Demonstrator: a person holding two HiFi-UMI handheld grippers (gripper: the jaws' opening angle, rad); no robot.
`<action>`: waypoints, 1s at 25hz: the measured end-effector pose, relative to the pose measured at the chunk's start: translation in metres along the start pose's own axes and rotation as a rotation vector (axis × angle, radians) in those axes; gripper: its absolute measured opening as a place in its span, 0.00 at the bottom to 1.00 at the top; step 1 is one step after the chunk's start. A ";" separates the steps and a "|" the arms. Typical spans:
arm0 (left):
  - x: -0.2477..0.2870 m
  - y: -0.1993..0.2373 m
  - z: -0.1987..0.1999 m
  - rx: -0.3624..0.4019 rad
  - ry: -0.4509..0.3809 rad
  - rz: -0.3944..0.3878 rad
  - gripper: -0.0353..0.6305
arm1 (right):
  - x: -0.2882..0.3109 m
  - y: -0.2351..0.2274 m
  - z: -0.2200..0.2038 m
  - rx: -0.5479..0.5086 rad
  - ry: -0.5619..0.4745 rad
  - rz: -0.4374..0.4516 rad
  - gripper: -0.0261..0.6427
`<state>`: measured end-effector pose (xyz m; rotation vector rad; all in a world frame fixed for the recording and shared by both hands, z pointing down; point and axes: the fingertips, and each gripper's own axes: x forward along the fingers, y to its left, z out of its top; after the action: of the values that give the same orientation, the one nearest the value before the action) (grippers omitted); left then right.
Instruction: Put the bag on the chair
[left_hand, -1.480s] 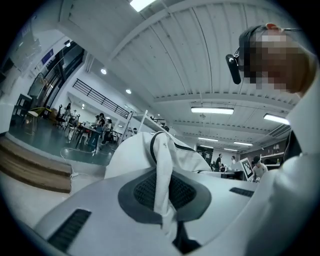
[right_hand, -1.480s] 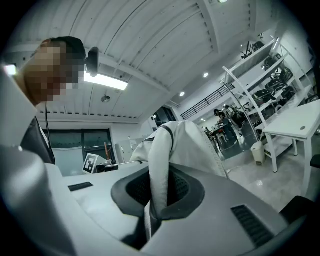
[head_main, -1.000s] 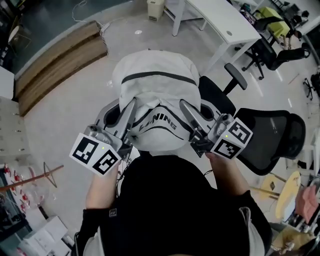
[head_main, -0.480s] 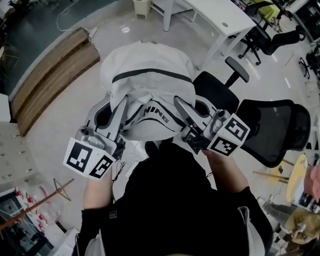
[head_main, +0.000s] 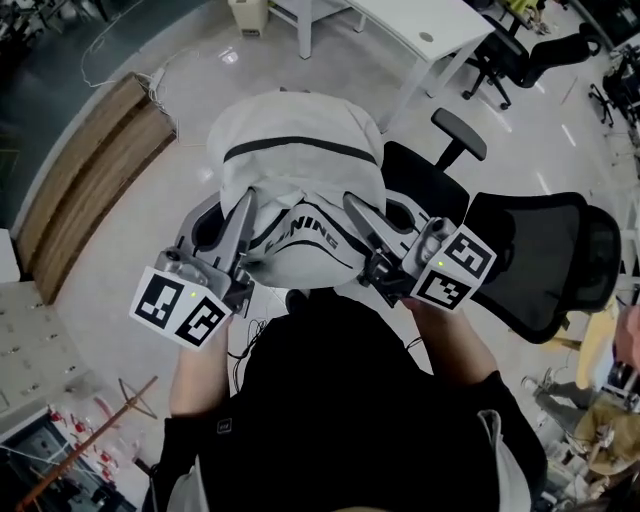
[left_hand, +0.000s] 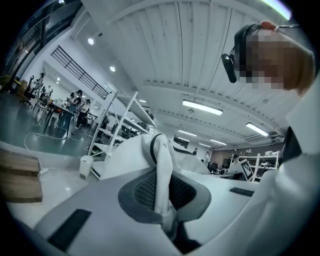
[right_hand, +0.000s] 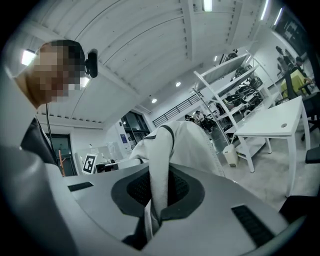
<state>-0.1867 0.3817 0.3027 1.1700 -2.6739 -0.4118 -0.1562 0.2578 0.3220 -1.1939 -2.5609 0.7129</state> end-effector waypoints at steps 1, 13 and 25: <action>0.015 -0.004 -0.001 0.006 0.003 -0.013 0.09 | -0.007 -0.012 0.005 -0.002 -0.006 -0.011 0.09; 0.172 -0.038 0.007 0.050 0.083 -0.292 0.08 | -0.071 -0.109 0.071 -0.022 -0.176 -0.261 0.09; 0.369 -0.041 -0.041 -0.011 0.337 -0.728 0.09 | -0.108 -0.239 0.092 0.104 -0.325 -0.741 0.09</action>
<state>-0.3936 0.0748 0.3522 1.9841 -1.8955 -0.2876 -0.2799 0.0133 0.3668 -0.0445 -2.8624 0.8728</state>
